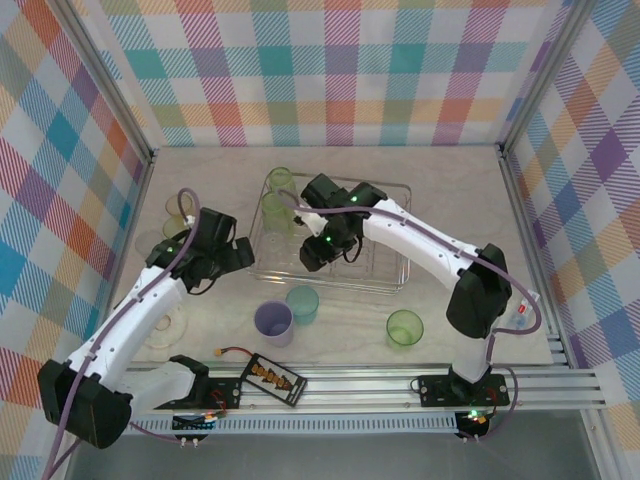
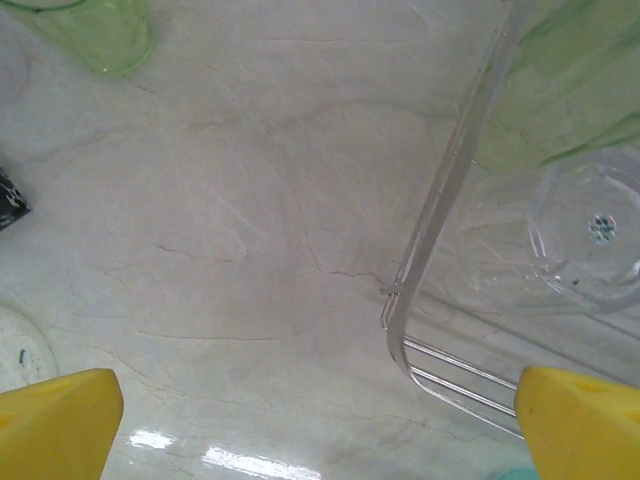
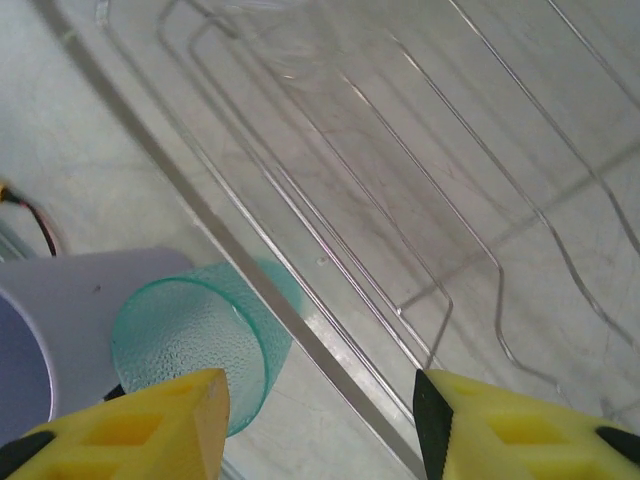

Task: Load the cups into the dish rack

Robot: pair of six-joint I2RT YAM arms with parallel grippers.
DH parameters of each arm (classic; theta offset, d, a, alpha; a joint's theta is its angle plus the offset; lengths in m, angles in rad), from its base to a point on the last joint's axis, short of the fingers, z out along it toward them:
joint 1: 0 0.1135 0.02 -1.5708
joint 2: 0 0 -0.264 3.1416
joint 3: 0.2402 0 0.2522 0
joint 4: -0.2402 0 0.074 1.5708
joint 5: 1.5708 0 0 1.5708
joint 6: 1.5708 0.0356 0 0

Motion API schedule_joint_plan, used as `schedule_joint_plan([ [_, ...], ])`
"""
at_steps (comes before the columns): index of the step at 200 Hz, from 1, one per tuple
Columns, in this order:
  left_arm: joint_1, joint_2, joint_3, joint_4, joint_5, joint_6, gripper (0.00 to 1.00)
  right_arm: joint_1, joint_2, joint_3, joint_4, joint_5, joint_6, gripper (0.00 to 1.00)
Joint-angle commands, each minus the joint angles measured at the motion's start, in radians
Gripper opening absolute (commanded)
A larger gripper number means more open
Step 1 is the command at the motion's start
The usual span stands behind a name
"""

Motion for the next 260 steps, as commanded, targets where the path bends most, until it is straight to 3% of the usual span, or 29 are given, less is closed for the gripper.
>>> schedule_joint_plan([
  [1, 0.054, -0.026, -0.057, 0.038, 0.093, -0.048, 1.0, 0.003, -0.051, -0.065, 0.071, -0.063, -0.261, 0.53],
  [45, 0.072, -0.019, -0.091, 0.035, 0.13, -0.054, 1.0, 0.005, -0.23, -0.315, 0.202, -0.137, -0.543, 0.55],
  [89, 0.081, -0.002, -0.106, 0.051, 0.154, -0.06, 1.0, -0.007, -0.25, -0.378, 0.149, -0.141, -0.675, 0.56],
  [143, 0.086, 0.013, -0.109, 0.056, 0.165, -0.064, 1.0, -0.007, -0.177, -0.343, 0.129, -0.054, -0.712, 0.52],
  [204, 0.088, 0.017, -0.106, 0.062, 0.174, -0.071, 1.0, -0.007, -0.134, -0.341, 0.156, -0.048, -0.798, 0.51],
  [260, 0.09, 0.036, -0.097, 0.072, 0.189, -0.069, 1.0, 0.008, -0.118, -0.36, 0.189, -0.039, -0.82, 0.44],
])
